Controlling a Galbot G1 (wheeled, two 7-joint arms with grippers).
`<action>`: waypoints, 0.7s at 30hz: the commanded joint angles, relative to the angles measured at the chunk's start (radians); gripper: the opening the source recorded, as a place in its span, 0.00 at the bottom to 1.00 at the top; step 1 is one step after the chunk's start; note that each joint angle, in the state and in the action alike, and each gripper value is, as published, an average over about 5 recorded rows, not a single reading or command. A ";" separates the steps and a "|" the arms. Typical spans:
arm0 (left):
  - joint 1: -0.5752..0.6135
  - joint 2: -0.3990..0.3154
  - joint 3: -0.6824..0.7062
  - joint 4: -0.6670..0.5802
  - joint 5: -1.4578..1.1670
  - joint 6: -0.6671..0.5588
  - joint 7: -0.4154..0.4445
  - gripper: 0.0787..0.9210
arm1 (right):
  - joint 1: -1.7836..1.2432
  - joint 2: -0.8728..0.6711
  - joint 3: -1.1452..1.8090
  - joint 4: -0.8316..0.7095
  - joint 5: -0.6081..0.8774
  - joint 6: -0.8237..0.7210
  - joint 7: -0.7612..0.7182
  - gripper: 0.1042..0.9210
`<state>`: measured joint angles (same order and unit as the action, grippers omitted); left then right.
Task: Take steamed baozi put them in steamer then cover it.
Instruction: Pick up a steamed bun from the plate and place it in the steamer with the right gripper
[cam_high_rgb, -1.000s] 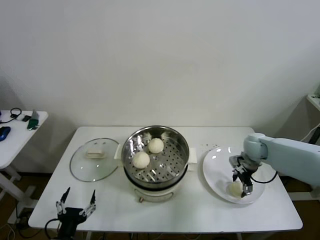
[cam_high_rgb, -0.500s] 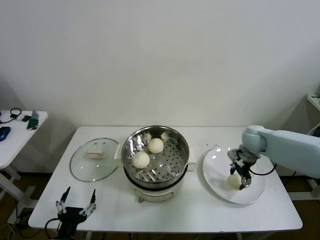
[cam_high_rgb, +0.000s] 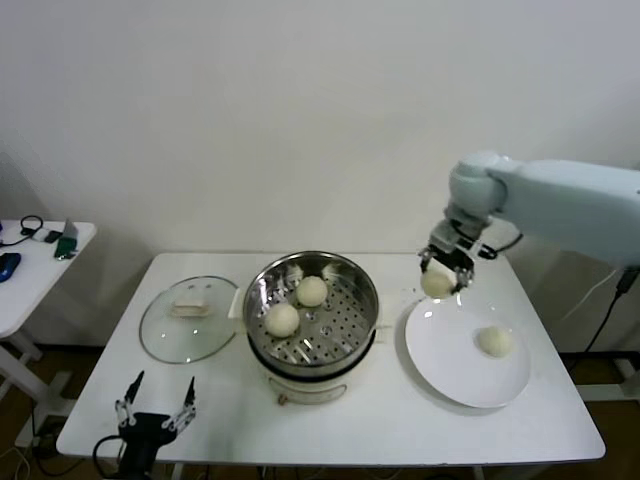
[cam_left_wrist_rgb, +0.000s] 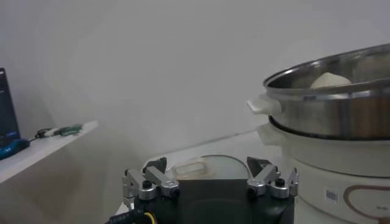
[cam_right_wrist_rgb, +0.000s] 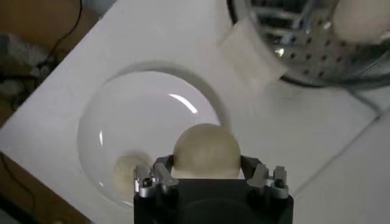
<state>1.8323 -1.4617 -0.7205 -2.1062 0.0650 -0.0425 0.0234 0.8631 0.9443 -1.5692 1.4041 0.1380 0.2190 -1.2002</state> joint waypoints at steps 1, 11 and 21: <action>0.002 0.003 -0.003 0.000 -0.002 -0.001 -0.001 0.88 | 0.081 0.220 0.078 0.085 -0.021 0.169 -0.036 0.76; 0.016 0.010 -0.001 0.012 -0.020 -0.006 -0.001 0.88 | -0.134 0.438 0.153 -0.008 -0.157 0.227 -0.040 0.76; 0.019 0.027 -0.019 0.029 -0.037 -0.011 0.001 0.88 | -0.283 0.528 0.144 -0.068 -0.195 0.244 -0.055 0.76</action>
<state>1.8495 -1.4418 -0.7379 -2.0826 0.0345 -0.0534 0.0233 0.7109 1.3441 -1.4481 1.3761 -0.0033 0.4219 -1.2449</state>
